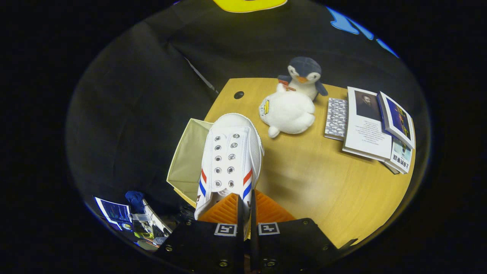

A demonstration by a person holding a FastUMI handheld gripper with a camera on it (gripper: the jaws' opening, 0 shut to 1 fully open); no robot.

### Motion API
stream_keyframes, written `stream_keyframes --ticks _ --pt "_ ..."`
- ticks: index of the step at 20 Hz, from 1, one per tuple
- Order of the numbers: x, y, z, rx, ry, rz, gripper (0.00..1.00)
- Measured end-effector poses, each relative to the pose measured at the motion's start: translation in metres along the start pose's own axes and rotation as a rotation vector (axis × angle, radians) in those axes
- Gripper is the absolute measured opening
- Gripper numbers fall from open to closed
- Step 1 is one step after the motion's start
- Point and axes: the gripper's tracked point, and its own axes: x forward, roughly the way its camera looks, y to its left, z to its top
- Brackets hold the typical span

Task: Open the storage box then place both shoes into the box .Put the left shoe in first, then the right shoe, with the right side of both shoes facing outward in a uniform manner.

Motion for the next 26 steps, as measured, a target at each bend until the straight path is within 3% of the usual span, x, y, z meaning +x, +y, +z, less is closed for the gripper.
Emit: stream_keyframes --ticks 9,17,19,21,22,24,26 --pt "0.057 0.084 0.022 -0.122 0.059 0.02 0.07" --pt "0.111 0.113 0.028 -0.182 0.097 -0.035 0.06" --pt "0.116 0.126 0.027 -0.197 0.089 0.011 0.07" --pt "0.11 0.148 0.032 -0.181 0.066 0.101 0.29" --pt "0.104 0.145 0.038 -0.193 0.042 0.095 0.28" --pt "0.09 0.13 0.055 -0.247 -0.017 0.051 0.44" --pt "0.074 0.12 0.062 -0.284 -0.068 0.015 0.69"
